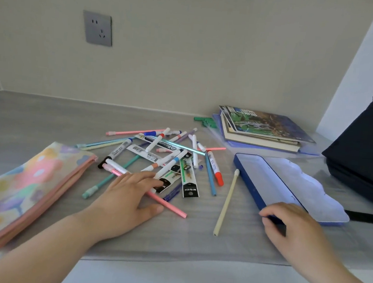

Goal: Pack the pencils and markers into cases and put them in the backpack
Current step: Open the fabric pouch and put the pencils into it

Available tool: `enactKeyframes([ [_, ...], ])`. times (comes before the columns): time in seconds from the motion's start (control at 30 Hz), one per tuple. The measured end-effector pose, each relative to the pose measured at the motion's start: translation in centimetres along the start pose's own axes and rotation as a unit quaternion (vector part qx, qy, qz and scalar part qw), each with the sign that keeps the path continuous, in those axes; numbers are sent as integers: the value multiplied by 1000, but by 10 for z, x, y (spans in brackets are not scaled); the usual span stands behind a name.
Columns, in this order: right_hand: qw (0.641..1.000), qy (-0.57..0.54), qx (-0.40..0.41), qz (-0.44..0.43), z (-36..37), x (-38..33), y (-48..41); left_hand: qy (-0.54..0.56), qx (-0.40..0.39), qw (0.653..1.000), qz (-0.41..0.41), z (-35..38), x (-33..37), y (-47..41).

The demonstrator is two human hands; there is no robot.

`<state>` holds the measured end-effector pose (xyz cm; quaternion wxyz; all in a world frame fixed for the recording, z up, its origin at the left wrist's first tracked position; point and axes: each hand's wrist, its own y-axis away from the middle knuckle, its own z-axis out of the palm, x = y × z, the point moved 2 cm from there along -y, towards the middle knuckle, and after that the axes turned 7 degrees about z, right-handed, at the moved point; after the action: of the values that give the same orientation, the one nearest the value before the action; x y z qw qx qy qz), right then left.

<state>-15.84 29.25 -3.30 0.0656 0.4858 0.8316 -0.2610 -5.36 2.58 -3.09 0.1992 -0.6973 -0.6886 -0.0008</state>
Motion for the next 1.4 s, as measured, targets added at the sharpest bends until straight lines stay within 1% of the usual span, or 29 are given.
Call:
enactKeyframes([
  [0.1,1000,4,-6,10,-2,-3,1,0,13,1000,2,-3,3,5],
  [0.13,1000,17,13,5,-3,-5,1,0,20,1000,3,-3,3,7],
  [0.23,993,42,105,-39,-7,-17,-2,-14,51,999,10,-13,2,19],
  [0.3,990,61,119,-51,-8,-29,-7,-30,78,996,13,-23,0,27],
  [0.33,989,75,117,-48,-10,-38,-10,-37,99,994,4,-30,-5,32],
  [0.37,988,89,117,-46,-11,-48,-13,-48,106,993,-22,-37,-10,38],
  [0.4,988,94,114,-48,-12,-59,-15,-63,96,991,-62,-45,-17,46],
  [0.47,994,72,50,-65,-9,-83,-20,-106,63,983,-135,-58,-29,62],
  [0.53,993,21,-11,-112,0,-107,-23,-164,17,969,-182,-67,-36,77],
  [0.6,988,-4,-54,-147,10,-129,-23,-194,-14,959,-209,-72,-38,89],
  [0.7,982,-30,-99,-159,28,-156,-25,-220,-17,948,-230,-74,-41,101],
  [0.77,978,-17,-126,-165,41,-168,-27,-234,-11,937,-258,-78,-41,103],
  [0.87,973,32,-166,-159,54,-179,-30,-249,-30,919,-304,-84,-43,104],
  [1.03,967,73,-178,-166,66,-191,-35,-255,-85,903,-334,-90,-48,103],
  [1.13,967,78,-183,-159,69,-194,-38,-269,-97,893,-346,-92,-50,101],
  [1.2,972,75,-173,-142,68,-196,-40,-284,-103,886,-351,-92,-53,101],
  [1.3,980,66,-141,-124,62,-203,-45,-300,-109,886,-337,-93,-56,100],
  [1.37,980,22,-114,-162,59,-211,-52,-298,-110,891,-325,-96,-65,103],
  [1.4,974,6,-119,-192,59,-217,-55,-281,-95,901,-317,-99,-71,106],
])
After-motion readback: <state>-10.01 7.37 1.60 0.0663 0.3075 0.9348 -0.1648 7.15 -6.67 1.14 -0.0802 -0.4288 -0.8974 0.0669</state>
